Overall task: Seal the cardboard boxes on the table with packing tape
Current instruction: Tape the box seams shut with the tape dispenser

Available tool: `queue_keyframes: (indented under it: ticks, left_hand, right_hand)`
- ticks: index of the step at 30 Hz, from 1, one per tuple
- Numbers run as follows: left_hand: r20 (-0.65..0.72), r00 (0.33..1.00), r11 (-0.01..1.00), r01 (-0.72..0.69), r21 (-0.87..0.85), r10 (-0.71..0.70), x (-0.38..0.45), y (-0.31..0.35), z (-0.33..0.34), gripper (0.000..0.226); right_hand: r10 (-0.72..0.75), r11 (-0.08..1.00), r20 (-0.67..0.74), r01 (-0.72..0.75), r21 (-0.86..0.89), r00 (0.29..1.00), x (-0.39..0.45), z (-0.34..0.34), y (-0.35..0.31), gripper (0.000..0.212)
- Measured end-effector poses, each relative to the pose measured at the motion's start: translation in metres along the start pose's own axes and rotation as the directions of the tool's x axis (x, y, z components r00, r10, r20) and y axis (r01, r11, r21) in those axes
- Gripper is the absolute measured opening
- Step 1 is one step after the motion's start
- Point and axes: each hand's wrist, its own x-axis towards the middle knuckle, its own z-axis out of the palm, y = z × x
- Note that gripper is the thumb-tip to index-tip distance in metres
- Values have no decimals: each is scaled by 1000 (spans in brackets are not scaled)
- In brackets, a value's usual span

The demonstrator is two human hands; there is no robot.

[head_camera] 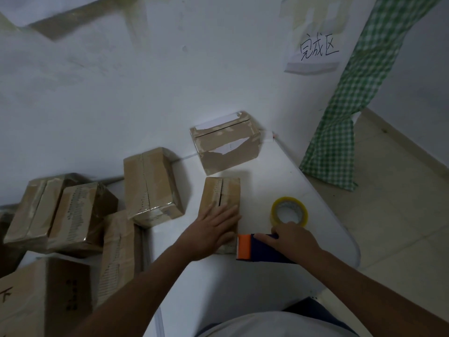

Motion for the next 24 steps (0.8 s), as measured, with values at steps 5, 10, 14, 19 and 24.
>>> queue_keyframes:
  ticks: [5, 10, 14, 19, 24]
  left_hand:
    - [83, 997, 997, -8, 82, 1, 1, -18, 17, 56]
    - [77, 997, 997, -6, 82, 0, 2, -18, 20, 56]
    - [91, 996, 996, -5, 90, -3, 2, -17, 17, 56]
    - [93, 996, 997, -2, 76, -5, 3, -16, 15, 57]
    - [109, 994, 998, 5, 64, -12, 3, -18, 16, 57]
  right_hand:
    - [-41, 997, -18, 42, 68, 999, -5, -4, 17, 74]
    - [-55, 990, -35, 59, 126, 998, -13, -5, 30, 74]
    - [-94, 990, -57, 99, 100, 994, -15, -2, 36, 77]
    - [-89, 989, -104, 101, 110, 991, -16, 0, 46, 86]
    - [-101, 971, -122, 125, 204, 987, -18, 4, 53, 77]
